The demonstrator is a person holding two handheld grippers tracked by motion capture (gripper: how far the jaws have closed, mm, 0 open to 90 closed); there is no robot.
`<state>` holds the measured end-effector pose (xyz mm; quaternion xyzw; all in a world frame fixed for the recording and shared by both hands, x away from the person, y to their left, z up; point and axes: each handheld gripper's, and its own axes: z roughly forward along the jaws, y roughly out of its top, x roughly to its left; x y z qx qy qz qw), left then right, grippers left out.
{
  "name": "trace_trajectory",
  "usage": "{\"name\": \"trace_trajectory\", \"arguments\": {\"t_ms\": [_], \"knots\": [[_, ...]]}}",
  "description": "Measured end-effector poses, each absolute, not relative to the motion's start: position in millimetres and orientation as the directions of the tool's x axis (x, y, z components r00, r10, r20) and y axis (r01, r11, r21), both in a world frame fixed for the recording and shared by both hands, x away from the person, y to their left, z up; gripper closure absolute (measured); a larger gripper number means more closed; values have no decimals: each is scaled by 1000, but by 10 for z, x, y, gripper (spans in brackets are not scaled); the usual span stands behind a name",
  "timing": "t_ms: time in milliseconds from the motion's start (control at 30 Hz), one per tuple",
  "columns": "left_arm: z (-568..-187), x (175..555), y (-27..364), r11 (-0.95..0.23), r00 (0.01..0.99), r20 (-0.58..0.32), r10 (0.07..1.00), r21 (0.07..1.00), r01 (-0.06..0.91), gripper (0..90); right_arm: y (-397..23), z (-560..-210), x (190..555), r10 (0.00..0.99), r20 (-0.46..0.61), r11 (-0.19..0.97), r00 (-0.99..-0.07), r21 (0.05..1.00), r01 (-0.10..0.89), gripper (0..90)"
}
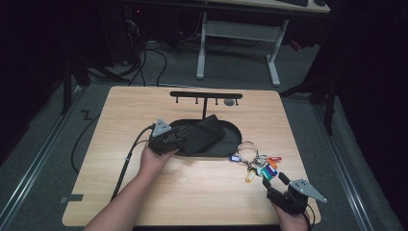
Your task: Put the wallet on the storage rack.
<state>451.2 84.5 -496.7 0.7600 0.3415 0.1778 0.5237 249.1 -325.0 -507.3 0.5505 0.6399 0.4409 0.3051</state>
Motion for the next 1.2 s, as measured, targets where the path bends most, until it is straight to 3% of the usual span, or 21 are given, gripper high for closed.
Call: {"name": "trace_trajectory", "arguments": {"t_ms": [367,600,667,833,967,1200], "knots": [[-4919,4277,777,-227,741,-73,667,928,295,493,-3253,-5068,2488,974,100,-1,-205,901,434,323],[-5162,4012,623,-315,767,-9,641,909,273,486,-3249,-5063,2487,973,99,0,-207,902,432,323],[-5210,3991,618,-327,756,21,655,909,259,513,-3246,-5060,2484,973,99,1,-208,902,431,323],[-5198,4000,656,-351,746,60,663,905,239,717,-3253,-5061,2485,974,103,-5,-203,902,433,323],[-5178,4029,720,-352,730,66,680,903,246,779,-3257,-5061,2484,974,103,-6,-202,902,432,323],[-5193,4143,877,-352,681,67,729,890,290,761,-3262,-5057,2480,973,105,-7,-203,902,432,323]]}}
